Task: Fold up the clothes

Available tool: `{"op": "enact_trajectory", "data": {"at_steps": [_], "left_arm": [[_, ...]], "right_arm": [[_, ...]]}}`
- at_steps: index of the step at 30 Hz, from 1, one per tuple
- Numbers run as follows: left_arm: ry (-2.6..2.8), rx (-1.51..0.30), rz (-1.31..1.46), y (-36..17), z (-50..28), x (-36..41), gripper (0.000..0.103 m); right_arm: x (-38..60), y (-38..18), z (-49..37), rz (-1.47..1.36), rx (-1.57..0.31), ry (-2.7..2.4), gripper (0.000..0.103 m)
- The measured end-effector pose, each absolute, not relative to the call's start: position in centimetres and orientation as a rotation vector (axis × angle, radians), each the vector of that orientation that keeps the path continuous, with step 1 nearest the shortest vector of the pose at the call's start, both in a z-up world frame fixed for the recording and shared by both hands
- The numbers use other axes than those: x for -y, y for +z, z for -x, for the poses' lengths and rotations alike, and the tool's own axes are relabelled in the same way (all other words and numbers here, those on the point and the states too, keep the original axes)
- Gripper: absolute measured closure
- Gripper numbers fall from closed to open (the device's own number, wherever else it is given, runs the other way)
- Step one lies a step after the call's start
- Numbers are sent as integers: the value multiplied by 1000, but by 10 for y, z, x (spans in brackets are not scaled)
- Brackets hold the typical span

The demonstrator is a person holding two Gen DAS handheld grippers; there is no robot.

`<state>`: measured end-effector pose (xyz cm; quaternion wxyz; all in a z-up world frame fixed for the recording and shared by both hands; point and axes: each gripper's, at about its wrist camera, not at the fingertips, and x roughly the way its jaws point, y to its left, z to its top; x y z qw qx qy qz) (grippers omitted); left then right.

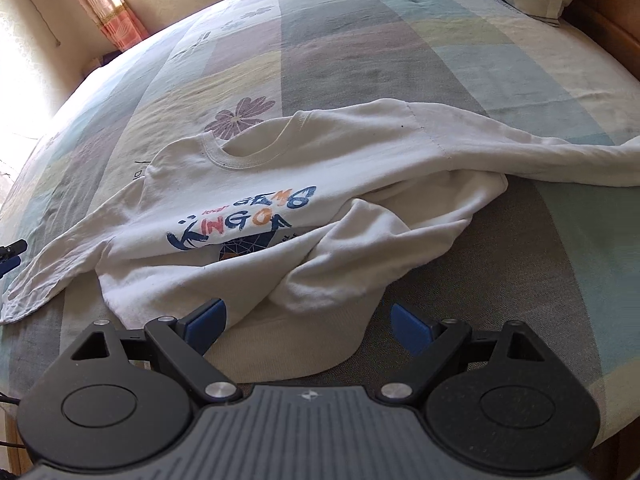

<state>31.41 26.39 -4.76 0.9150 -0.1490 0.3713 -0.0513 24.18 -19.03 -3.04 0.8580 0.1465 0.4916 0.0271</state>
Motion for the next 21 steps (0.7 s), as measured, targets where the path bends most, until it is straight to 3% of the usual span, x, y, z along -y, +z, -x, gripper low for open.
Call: {"op": "enact_trajectory", "data": {"at_steps": [12,14,16,21], "left_arm": [[-515,-918,237,-49,-279,-137,34],[-587,-933,218,-44,-269,-123,31],[-663,-949,221,-44,-258,-106,25],[-629,-1014,269,-61,-253,-59,25]], "right_arm": [[242,-50,-238,-360,-1029,37,11],[247,-54,-244,-345,-1036,96,16],[252,-59,-251,-312,-1050,167,28],[262,-73,-272,-83,-1085,321,48]]}}
